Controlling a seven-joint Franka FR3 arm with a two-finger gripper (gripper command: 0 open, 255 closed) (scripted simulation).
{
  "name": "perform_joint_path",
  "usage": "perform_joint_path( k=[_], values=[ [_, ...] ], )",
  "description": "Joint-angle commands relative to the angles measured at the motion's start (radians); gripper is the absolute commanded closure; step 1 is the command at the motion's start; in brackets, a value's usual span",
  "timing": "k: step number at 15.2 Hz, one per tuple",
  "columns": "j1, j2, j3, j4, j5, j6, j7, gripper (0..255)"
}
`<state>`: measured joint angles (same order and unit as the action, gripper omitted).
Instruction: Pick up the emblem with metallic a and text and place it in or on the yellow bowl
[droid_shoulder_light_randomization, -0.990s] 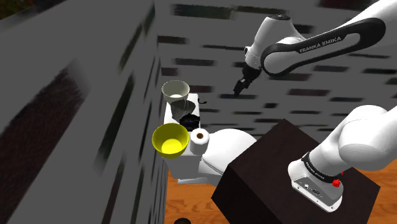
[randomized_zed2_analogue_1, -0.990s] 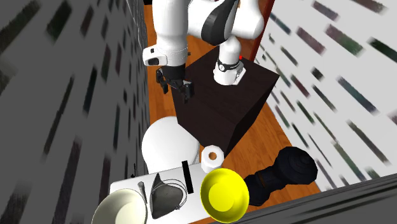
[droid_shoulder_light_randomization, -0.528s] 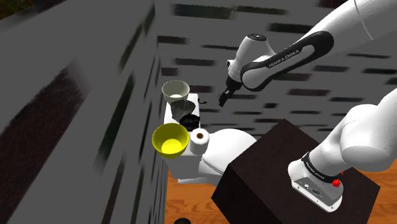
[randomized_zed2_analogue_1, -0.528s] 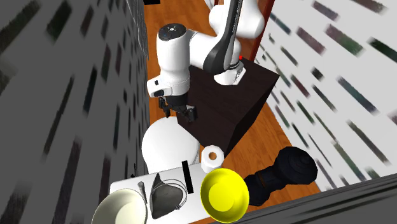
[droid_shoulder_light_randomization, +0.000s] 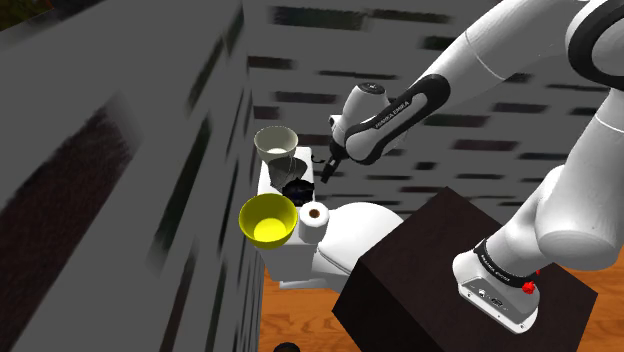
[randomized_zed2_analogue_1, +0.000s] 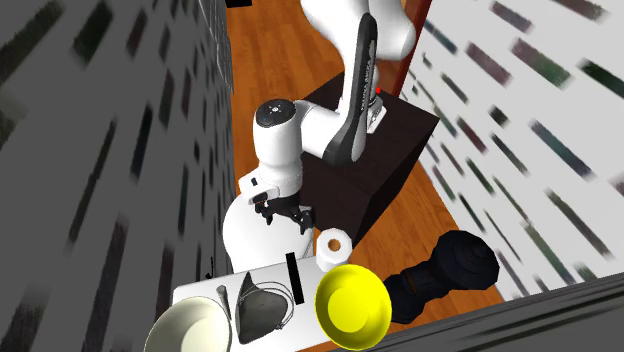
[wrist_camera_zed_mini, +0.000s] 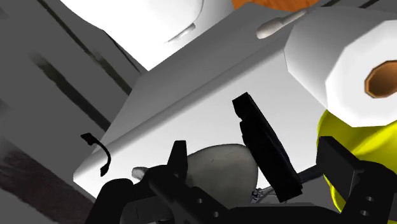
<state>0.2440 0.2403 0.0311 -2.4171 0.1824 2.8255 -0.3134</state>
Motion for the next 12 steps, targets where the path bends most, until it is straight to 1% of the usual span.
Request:
perform_joint_path(
  k=[1, 3, 10, 12],
  values=[
    [-0.002, 0.083, 0.028, 0.045, 0.024, 0.046, -0.035, 0],
    [-0.007, 0.144, 0.051, 0.084, 0.031, 0.073, -0.056, 0],
    [-0.008, 0.251, 0.059, 0.130, 0.035, 0.136, -0.062, 0],
    [-0.007, 0.260, 0.060, 0.134, 0.035, 0.141, -0.063, 0]
  ],
)
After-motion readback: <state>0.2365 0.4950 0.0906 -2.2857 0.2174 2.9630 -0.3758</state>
